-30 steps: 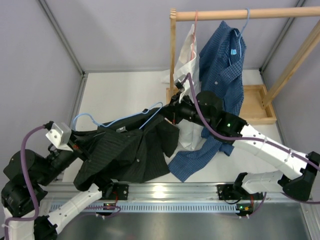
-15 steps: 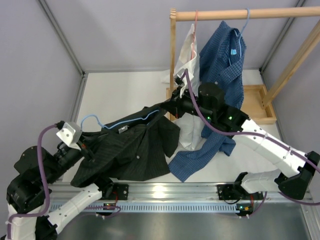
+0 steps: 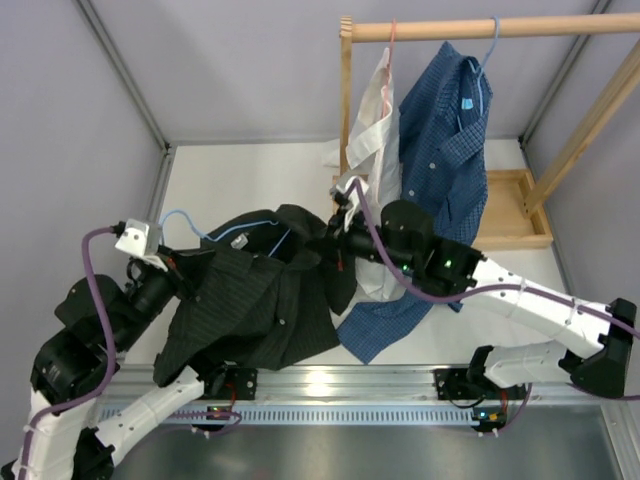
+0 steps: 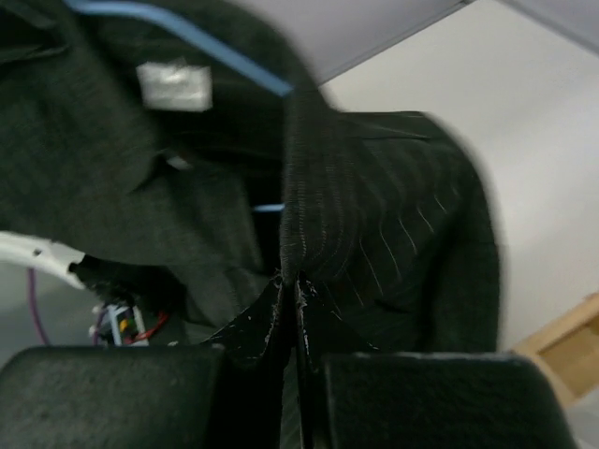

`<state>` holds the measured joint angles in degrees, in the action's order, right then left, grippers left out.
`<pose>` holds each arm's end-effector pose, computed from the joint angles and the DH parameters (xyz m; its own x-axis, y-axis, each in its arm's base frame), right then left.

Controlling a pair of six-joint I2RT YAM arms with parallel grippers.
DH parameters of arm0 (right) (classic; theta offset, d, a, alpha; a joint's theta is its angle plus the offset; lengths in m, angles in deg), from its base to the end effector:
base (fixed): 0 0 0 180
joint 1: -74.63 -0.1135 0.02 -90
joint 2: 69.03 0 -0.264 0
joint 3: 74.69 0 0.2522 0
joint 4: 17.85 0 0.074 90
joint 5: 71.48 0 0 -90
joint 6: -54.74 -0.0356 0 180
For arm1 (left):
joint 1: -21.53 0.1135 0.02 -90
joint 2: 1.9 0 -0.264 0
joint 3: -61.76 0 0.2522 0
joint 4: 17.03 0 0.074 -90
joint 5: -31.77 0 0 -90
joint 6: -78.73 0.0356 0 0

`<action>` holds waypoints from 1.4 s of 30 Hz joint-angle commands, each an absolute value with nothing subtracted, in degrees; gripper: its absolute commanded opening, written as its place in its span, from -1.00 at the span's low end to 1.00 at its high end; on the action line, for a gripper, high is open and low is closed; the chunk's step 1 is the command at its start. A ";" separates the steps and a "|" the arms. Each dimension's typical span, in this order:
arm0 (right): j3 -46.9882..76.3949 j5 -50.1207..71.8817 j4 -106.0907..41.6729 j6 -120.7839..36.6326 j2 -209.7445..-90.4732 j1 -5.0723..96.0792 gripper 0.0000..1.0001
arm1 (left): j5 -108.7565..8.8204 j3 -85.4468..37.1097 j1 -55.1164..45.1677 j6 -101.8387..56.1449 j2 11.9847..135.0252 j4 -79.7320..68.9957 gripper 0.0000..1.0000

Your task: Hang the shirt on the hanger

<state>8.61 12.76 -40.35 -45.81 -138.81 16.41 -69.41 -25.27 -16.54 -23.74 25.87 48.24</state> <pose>0.1455 0.2416 0.4031 -0.2452 -0.0499 -0.9682 -0.8678 0.4566 0.1962 0.0229 -0.0091 0.4419 -0.1783 -0.1294 -0.9754 0.4246 0.8841 -0.1949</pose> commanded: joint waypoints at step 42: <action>9.21 -10.83 -24.94 -45.89 -138.64 9.77 -1.00 | -5.32 -9.13 -16.36 -13.20 32.38 25.56 -1.00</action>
